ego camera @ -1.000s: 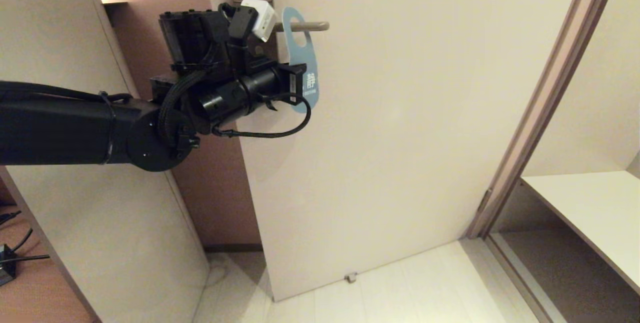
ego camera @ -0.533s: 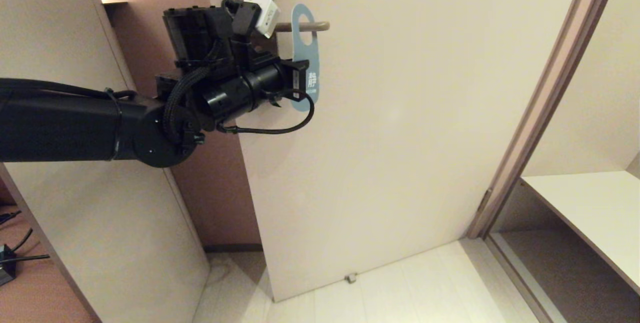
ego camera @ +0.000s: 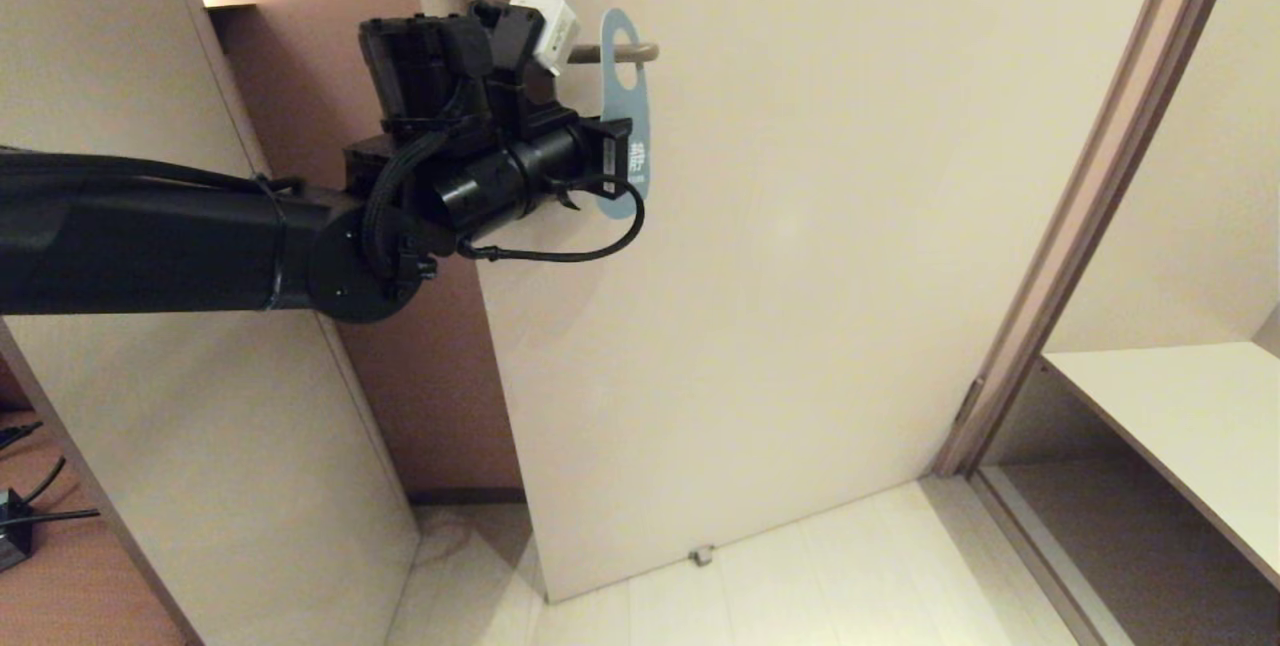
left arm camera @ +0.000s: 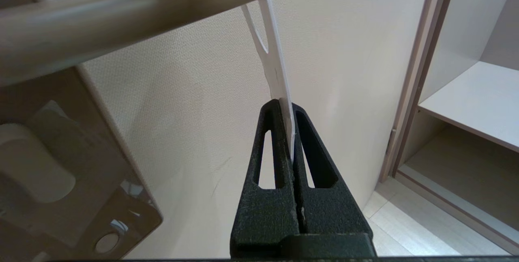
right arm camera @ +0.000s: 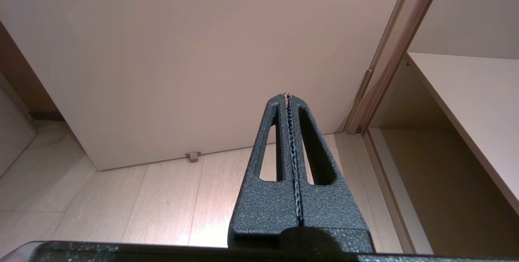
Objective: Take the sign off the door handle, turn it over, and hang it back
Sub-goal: Take down the sign
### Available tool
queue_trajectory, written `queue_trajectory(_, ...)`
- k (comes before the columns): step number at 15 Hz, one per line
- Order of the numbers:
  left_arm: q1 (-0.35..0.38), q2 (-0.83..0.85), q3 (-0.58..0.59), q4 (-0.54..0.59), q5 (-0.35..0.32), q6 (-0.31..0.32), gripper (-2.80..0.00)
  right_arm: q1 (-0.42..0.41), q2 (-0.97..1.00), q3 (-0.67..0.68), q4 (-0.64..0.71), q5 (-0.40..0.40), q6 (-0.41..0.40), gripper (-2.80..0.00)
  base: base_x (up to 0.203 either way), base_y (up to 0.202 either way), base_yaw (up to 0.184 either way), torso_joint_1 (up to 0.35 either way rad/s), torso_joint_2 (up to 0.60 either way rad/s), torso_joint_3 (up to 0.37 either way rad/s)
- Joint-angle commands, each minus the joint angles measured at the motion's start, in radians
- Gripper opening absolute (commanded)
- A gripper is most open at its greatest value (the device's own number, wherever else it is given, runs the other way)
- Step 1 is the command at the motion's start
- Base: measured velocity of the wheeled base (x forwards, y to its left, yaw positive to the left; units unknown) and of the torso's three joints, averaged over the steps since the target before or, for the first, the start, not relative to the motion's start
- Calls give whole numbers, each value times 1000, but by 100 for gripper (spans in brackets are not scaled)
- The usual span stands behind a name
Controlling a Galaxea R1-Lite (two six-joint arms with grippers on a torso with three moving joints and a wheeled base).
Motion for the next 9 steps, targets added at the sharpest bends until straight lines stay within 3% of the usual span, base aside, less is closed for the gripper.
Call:
queue_trajectory(1, -1, 20, -14, -4, -1, 1, -280, 0, 0, 0, 0, 1, 0, -280, 0, 0, 0, 0, 0, 0)
queue_trajectory(9, -4, 42, -46, -2, -1, 1, -280, 0, 0, 0, 0, 1, 0, -280, 0, 0, 0, 0, 0, 0)
